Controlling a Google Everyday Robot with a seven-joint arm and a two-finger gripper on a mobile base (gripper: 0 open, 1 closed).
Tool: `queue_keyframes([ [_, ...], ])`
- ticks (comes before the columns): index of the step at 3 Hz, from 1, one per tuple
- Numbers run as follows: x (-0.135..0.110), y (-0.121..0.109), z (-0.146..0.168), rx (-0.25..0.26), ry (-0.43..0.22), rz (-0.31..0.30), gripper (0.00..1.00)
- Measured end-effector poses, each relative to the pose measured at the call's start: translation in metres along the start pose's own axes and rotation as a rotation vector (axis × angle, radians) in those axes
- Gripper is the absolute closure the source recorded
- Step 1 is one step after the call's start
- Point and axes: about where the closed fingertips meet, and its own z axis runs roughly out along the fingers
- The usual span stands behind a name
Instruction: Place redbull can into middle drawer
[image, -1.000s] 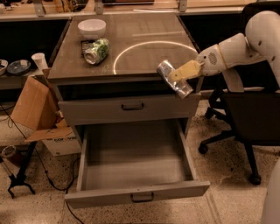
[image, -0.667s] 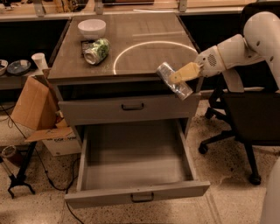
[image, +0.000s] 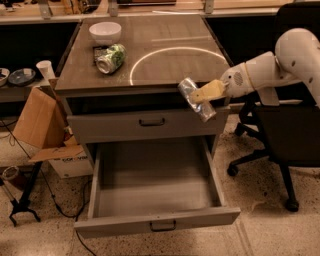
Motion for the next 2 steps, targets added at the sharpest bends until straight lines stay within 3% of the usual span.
queue_keyframes([
  [1,0.048,-0.015,-0.005,0.062,-0.043,0.113,1.00],
  [2,0.118,-0.028,0.005,0.083,-0.024,0.222,1.00],
])
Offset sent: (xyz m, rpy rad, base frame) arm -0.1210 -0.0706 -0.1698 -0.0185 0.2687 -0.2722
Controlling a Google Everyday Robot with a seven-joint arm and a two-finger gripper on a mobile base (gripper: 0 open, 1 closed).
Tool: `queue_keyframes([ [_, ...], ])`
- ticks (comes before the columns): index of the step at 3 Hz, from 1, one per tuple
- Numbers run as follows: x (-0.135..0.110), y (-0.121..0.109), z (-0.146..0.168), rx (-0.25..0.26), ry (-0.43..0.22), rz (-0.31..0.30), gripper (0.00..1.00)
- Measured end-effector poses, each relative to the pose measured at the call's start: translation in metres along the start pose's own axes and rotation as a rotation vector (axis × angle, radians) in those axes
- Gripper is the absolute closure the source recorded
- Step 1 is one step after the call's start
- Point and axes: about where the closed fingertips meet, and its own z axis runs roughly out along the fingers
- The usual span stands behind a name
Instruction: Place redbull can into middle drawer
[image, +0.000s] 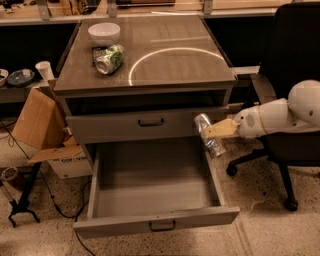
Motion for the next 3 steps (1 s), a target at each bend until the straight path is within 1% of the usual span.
queue_keyframes([
  [1,0.057,-0.034,0.026,-0.014,0.033,0.105,1.00],
  [2,0.095,-0.065,0.072,-0.074,0.052,0.205,1.00],
  [3,0.111,-0.095,0.125,-0.090,0.051,0.303,1.00],
])
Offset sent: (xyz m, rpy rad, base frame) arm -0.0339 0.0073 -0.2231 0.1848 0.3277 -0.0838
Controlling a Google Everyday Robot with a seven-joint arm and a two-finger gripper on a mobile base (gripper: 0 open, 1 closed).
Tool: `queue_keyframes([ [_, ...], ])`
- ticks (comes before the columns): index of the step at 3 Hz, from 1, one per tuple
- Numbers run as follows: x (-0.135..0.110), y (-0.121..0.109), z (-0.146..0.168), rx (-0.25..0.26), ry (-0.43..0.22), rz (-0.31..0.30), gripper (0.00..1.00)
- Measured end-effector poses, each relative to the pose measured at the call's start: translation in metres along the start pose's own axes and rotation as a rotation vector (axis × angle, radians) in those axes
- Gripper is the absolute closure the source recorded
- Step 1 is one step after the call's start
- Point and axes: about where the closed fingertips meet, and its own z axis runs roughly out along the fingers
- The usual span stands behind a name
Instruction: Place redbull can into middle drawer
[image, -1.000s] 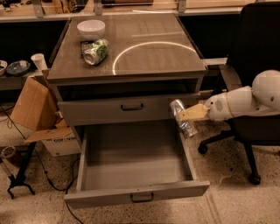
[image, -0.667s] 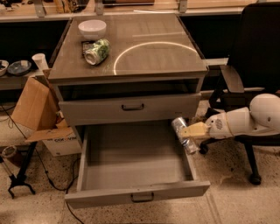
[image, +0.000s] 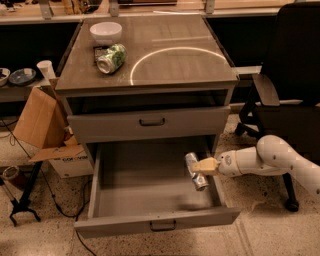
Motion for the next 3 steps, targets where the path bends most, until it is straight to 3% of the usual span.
queue_keyframes([
  [1,-0.005,-0.027,0.052,0.042,-0.015,0.078,1.00],
  [2,-0.007,-0.038,0.077,0.054,-0.021,0.110,1.00],
  [3,-0.008,-0.041,0.095,0.056,-0.001,0.099,0.73],
])
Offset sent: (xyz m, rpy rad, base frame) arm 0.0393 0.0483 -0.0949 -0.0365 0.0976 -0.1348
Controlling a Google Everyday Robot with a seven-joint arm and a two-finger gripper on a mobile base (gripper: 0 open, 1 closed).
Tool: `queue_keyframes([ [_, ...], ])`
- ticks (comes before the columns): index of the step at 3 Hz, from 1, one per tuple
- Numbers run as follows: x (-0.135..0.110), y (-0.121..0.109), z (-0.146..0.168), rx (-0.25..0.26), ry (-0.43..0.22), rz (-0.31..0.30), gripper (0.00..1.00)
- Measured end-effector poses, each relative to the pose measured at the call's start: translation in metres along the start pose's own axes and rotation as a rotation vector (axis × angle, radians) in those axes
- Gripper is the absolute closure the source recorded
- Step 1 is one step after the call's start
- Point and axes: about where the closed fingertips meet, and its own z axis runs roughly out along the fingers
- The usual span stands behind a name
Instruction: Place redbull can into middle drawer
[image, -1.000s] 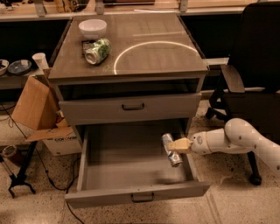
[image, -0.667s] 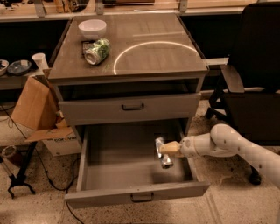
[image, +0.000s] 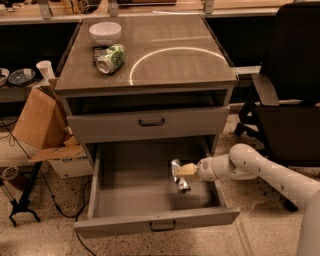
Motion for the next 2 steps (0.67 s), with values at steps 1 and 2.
queue_keyframes([
  [1,0.0003,0.0013,0.0084,-0.011,0.012,-0.019,0.50],
  [2,0.0000,0.0081,0.0174,-0.033,0.033,-0.046,0.27],
])
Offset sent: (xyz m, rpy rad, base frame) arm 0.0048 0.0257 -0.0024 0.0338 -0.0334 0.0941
